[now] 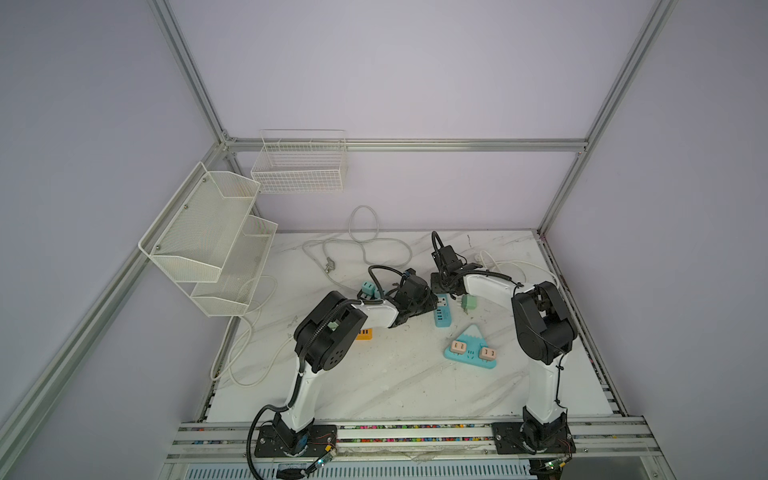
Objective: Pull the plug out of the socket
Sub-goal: 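Pull the pink adapter out of the blue strip with the right gripper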
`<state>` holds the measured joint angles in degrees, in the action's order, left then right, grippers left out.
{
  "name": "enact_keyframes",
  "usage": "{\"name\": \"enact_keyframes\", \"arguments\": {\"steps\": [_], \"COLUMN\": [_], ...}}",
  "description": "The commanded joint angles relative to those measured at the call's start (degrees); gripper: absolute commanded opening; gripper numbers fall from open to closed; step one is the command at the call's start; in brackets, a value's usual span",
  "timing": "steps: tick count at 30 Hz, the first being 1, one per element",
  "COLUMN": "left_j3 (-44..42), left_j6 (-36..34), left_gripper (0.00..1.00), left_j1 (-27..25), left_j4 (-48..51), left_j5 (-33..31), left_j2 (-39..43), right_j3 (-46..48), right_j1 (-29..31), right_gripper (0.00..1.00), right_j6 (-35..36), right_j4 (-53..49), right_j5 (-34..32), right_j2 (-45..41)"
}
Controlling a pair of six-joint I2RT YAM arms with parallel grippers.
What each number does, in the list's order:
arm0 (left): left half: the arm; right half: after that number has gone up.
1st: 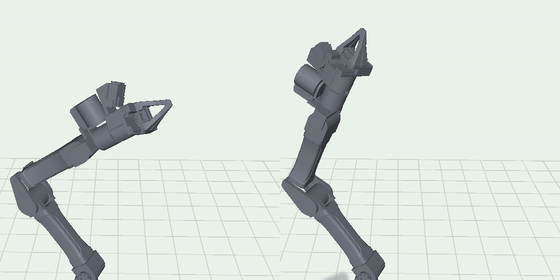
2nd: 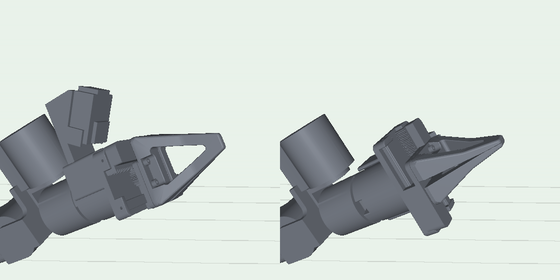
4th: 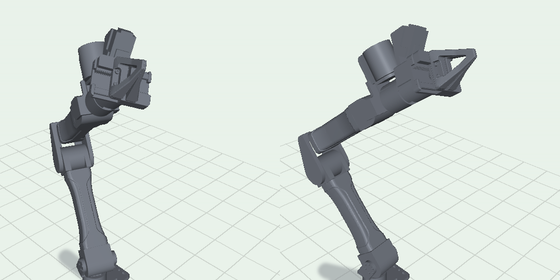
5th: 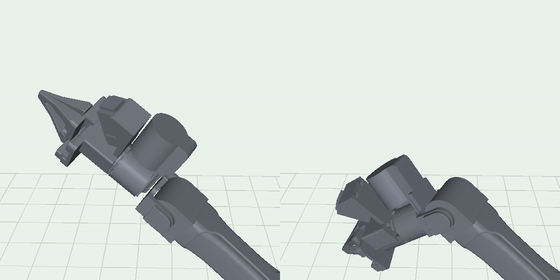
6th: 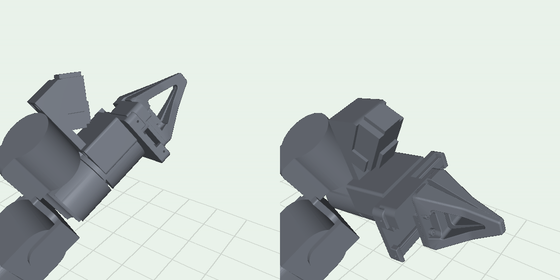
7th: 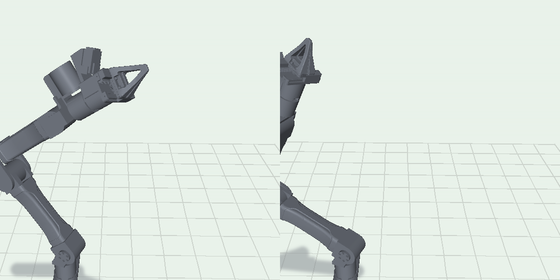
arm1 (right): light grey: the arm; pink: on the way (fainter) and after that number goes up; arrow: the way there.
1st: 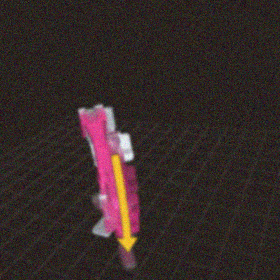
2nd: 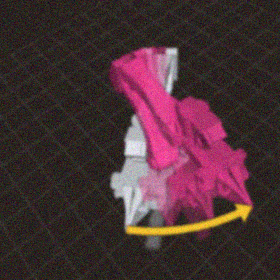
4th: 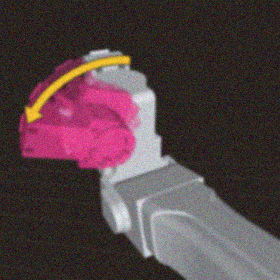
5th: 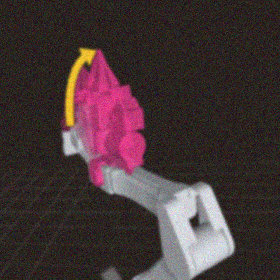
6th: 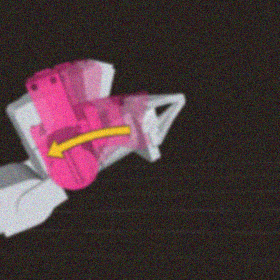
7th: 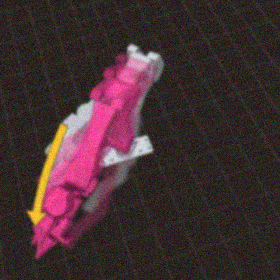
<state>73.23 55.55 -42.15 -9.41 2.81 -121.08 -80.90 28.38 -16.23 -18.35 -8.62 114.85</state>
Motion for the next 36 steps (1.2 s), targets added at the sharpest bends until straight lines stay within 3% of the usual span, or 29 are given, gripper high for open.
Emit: {"name": "enact_keyframes", "arguments": {"steps": [1, 13, 21, 29, 36], "left_j3": [-2.43, -1.34, -2.18, -0.11, 0.32], "left_j6": [-0.41, -0.71, -0.88, -0.23, 0.61], "left_gripper": [0.42, 0.42, 0.4, 0.39, 0.35], "left_j1": [-2.11, -2.4, -2.39, -2.72, -2.72], "left_j4": [3.39, 3.78, 5.2, 5.72, 7.73], "left_j5": [0.6, 1.33, -0.53, 0.19, -1.56], "left_j2": [0.55, 0.29, 1.12, -0.26, 0.41], "right_j3": [-2.87, -2.17, -2.73, -4.55, -5.64], "right_j1": [0.98, 0.5, 0.62, 1.69, 3.05], "right_gripper": [0.18, 0.16, 0.16, 0.15, 0.14], "right_j6": [-1.97, -2.47, -1.81, -2.0, -2.87], "right_j4": [0.93, 2.85, 0.34, 1.03, -0.59], "right_j5": [2.3, 5.78, -1.83, 1.5, -1.19], "right_j2": [-1.84, -2.52, -4.39, -1.5, -1.25]}}
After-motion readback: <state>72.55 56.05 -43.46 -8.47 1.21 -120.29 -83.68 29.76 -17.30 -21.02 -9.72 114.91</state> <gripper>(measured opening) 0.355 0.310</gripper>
